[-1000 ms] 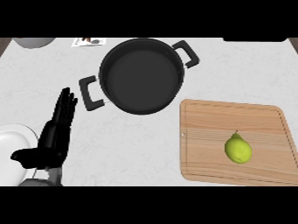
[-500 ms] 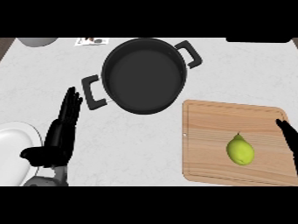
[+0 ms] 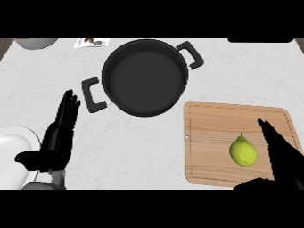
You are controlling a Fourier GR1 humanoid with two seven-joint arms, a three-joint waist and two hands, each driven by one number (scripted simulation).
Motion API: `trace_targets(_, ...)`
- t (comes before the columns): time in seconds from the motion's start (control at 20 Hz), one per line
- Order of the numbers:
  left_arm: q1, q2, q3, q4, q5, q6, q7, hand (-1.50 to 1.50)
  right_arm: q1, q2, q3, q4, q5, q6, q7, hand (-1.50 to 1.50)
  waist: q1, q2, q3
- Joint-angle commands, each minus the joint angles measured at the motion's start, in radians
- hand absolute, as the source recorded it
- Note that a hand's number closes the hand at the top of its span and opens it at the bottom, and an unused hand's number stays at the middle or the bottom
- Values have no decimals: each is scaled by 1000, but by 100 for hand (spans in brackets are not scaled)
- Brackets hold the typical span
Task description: Pick the pear from the cutting board and place it in the pot
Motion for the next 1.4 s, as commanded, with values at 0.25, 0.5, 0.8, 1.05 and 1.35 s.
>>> trace_targets(0.25,1,-36,1,-38,-38,3,46,0,5,74,-16,186,46,-21,-92,-150,-5,-1,1)
trace_targets(0.5,45,-3,41,-91,-22,-41,53,0,-11,92,-15,242,100,-4,-97,-150,-3,-1,1)
trace_targets(0.8,-28,-24,92,3,-29,-76,33,0,42,119,-45,252,132,-29,-155,-150,-9,-1,0)
trace_targets(1.05,-3,-60,92,13,-64,-73,10,0,-22,153,-86,313,125,1,-206,-150,-7,-1,0)
trace_targets(1.35,62,-85,44,-34,-87,-64,-1,0,-86,96,-89,365,259,-110,-297,150,-4,-1,1)
